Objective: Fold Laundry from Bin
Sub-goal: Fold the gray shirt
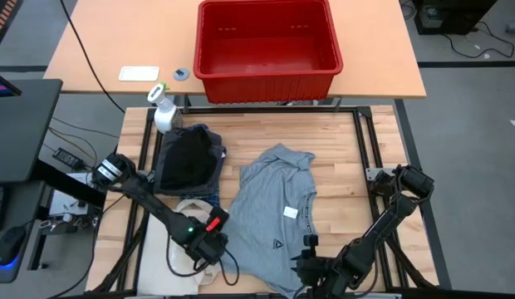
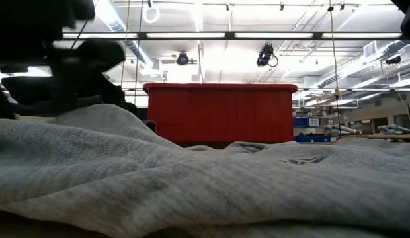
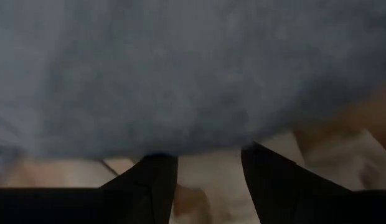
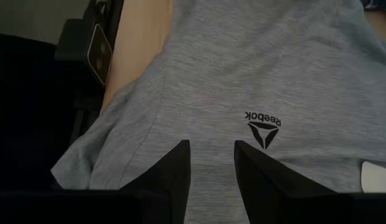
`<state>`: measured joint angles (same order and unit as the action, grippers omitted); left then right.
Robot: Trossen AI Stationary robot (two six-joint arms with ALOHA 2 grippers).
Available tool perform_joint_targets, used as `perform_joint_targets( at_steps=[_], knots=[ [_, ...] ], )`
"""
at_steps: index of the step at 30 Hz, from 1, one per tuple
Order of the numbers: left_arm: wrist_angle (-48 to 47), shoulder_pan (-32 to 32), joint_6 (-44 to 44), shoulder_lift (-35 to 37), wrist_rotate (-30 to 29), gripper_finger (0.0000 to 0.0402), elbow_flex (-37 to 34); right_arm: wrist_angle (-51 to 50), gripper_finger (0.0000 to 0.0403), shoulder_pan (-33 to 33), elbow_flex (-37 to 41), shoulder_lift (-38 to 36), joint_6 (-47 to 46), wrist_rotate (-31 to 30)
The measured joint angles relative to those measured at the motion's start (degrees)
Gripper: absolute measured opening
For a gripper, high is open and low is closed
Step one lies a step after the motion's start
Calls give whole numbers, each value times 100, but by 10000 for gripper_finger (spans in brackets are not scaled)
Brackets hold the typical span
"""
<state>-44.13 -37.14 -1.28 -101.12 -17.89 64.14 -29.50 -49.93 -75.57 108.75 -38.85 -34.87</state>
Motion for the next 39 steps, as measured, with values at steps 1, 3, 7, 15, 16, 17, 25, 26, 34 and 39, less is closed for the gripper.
perform_joint_targets(
  at_steps=[1,3,7,15,16,17,25,26,34,39],
  knots=[
    [103,-46,-75,0,-207,181,2,-2,132,0,0,1,0,0],
    [279,-170,-299,0,-513,181,2,-11,132,0,0,0,-2,-2],
    [1036,-458,-867,-9,-607,181,2,-17,131,0,0,0,-2,-2],
    [3652,-365,-1291,-11,-674,181,3,-55,131,52,0,0,-2,-45],
    [3839,-245,-1337,-11,-678,181,8,-80,131,65,0,0,-4,-100],
    [3959,-99,-1338,-11,-682,181,10,-99,131,75,0,0,-3,-151],
    [2132,347,-1289,262,-540,181,533,-434,131,116,0,0,-264,-133],
    [1865,262,-1468,304,-538,181,711,-513,131,116,0,0,-305,-154],
    [1015,-533,-5131,287,-34,181,915,-647,131,131,0,0,-493,-397],
    [982,-641,-6361,-15,-497,181,843,-652,131,158,2,0,-468,-459]
  ],
)
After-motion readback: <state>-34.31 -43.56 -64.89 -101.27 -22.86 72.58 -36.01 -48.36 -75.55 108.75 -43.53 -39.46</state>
